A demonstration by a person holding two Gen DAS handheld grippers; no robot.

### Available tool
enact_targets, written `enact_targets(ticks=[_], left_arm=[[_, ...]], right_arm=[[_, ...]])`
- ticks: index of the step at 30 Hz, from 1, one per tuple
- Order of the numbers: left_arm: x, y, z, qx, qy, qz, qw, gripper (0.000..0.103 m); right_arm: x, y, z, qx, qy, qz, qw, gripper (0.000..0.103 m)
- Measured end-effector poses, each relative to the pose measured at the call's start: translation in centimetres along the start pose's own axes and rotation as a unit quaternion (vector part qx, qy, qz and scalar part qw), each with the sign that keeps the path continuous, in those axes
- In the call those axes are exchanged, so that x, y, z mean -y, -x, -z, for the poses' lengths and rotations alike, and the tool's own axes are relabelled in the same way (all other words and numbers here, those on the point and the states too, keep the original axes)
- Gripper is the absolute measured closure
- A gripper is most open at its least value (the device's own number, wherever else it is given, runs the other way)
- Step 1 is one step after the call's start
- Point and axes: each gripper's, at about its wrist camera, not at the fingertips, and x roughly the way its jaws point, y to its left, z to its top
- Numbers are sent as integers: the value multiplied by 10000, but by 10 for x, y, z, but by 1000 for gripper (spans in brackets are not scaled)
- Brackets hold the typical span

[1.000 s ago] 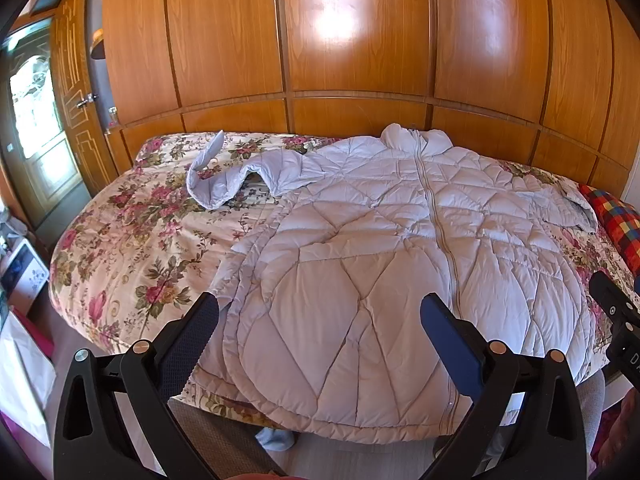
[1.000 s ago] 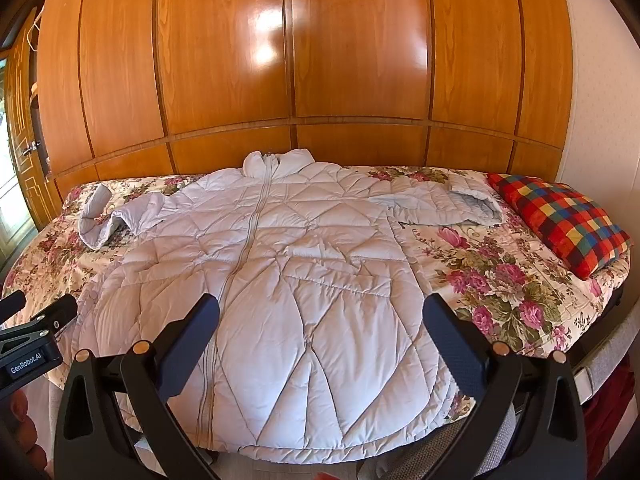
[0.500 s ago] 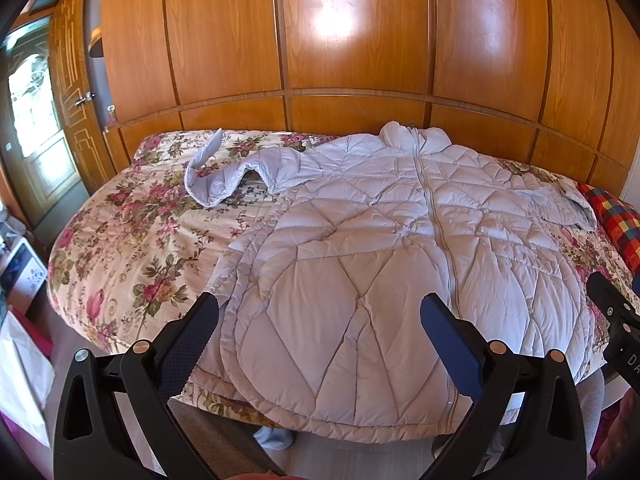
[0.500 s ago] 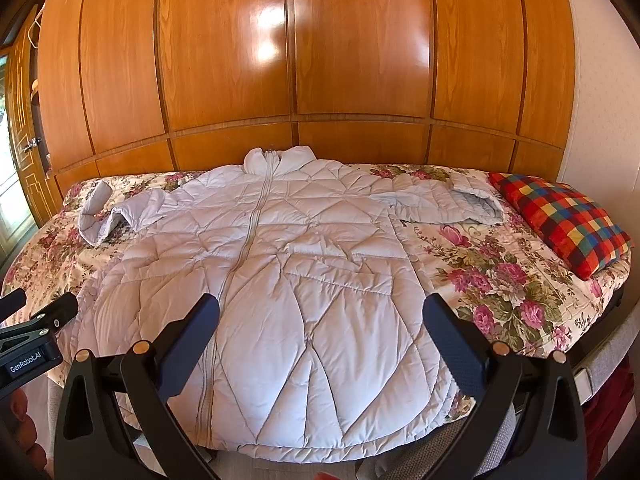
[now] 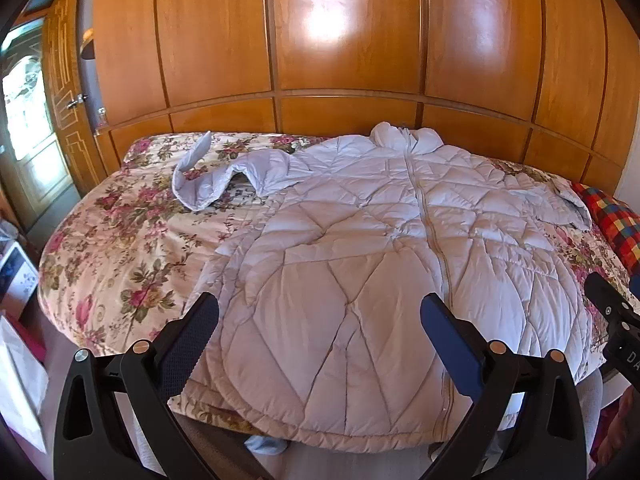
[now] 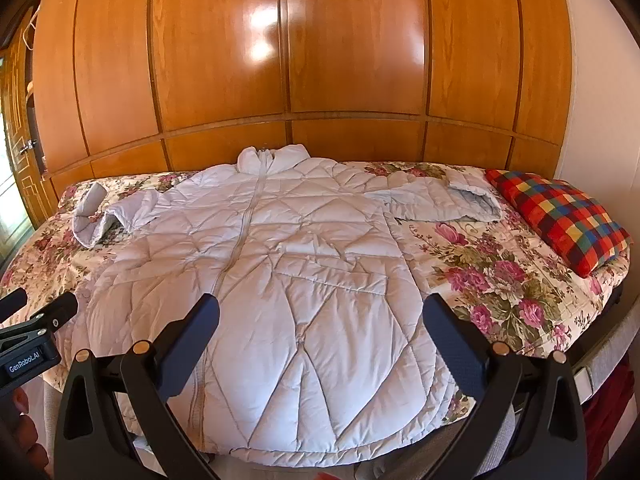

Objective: Fold small clothes

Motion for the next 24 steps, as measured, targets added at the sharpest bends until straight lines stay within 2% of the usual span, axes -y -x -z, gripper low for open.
enact_targets(ticks=[4,9,10,12,14,17,18,20,22,24], left_arm=[[4,-12,-1,-142,-111,111,9998,3],[5,-41,0,-637,-141,505,9966,3],[5,-47,0,-698,-95,573,9959,3],[3,-63,0,-801,13,657,9946,3],[3,-78,-3,-876,30,556,9946,3],[7,-103,-12,-839,-177,248,9960,3],[9,-112,-16,-767,-275,61,9967,3],[8,-127,-23,-680,-305,-78,9972,3],[5,-146,-30,-651,-284,-297,9970,3],[1,-164,-37,-565,-206,-413,9973,3]], right_arm=[[9,-9,0,-57,-85,22,9999,2],[24,-19,0,143,-145,-10,9998,2],[29,-24,0,197,-120,-202,9995,2],[43,-39,0,-22,-300,-620,9976,2],[66,-61,3,-356,-738,-632,9946,2],[93,-84,4,-645,-889,-439,9930,2],[106,-92,4,-632,-938,-416,9927,2],[131,-101,1,-550,-1191,-520,9900,2],[158,-112,-4,-402,-1605,-805,9829,2],[188,-131,-16,-440,-2064,-1020,9721,3]])
